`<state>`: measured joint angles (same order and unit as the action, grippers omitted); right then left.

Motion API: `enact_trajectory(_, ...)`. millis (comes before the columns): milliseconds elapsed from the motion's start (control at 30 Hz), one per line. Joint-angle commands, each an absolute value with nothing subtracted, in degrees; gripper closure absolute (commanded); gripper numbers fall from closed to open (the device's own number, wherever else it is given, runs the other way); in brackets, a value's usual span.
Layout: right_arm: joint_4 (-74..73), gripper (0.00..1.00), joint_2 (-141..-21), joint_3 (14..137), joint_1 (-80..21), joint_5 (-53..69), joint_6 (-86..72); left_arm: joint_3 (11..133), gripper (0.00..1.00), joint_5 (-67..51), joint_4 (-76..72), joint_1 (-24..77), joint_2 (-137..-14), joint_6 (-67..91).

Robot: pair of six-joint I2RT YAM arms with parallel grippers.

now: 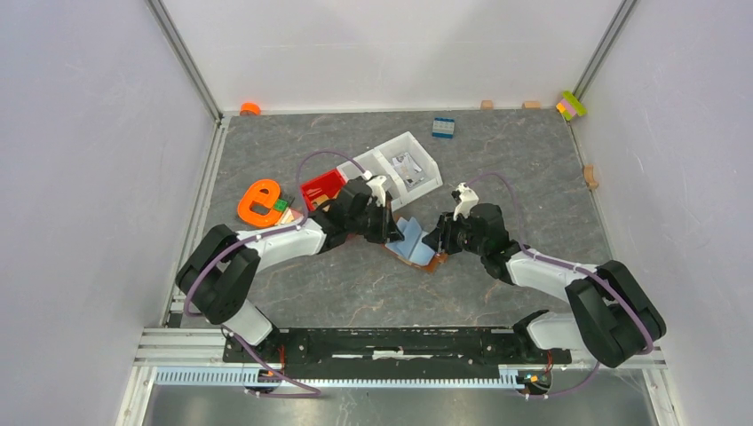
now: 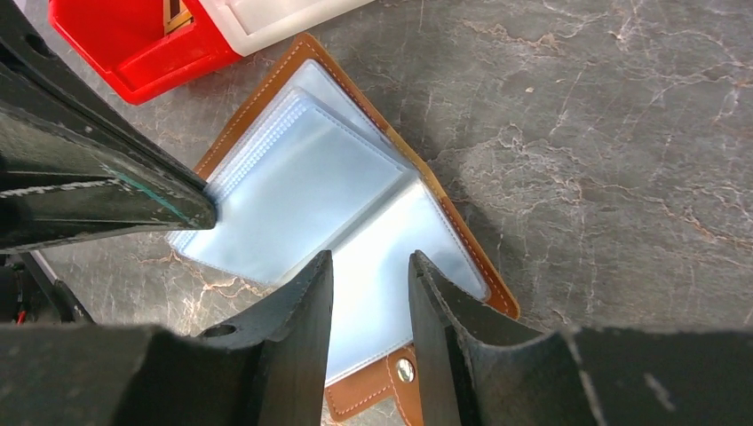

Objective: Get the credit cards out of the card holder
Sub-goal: Remove the credit card from the card holder.

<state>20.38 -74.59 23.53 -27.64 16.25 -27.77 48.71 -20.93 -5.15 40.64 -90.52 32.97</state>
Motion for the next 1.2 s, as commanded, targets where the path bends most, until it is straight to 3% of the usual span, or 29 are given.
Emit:
enact_trajectory(0,23.98,0.59,-76.01,23.58,-27.77,18.84,-28.03,51.04,0.98,-15.04,-1.26,42.46,-89.83,28.43)
enact_trajectory(267,23.91,0.65,-82.83,25.99,-27.76,22.9,-28.69,54.62,0.97,-13.51,3.12,44.82,-93.41,26.56)
enact_trajectory(467,24.05,0.67,-83.52,26.1,-27.79,23.12,-28.75,54.67,0.83,-19.74,0.47,44.82,-94.52,27.32)
enact_trajectory(833,23.52,0.68,-84.13,26.46,-27.75,23.09,-28.75,54.14,0.78,-23.53,-2.25,44.82,-94.58,28.17)
enact_trajectory(967,23.11,0.69,-84.21,26.63,-27.77,22.85,-28.51,53.97,0.7,-24.42,-2.85,44.73,-94.45,28.34)
enact_trajectory(1167,22.67,0.69,-84.21,26.72,-27.77,22.53,-28.39,53.53,0.69,-24.52,-3.43,44.74,-93.78,28.39)
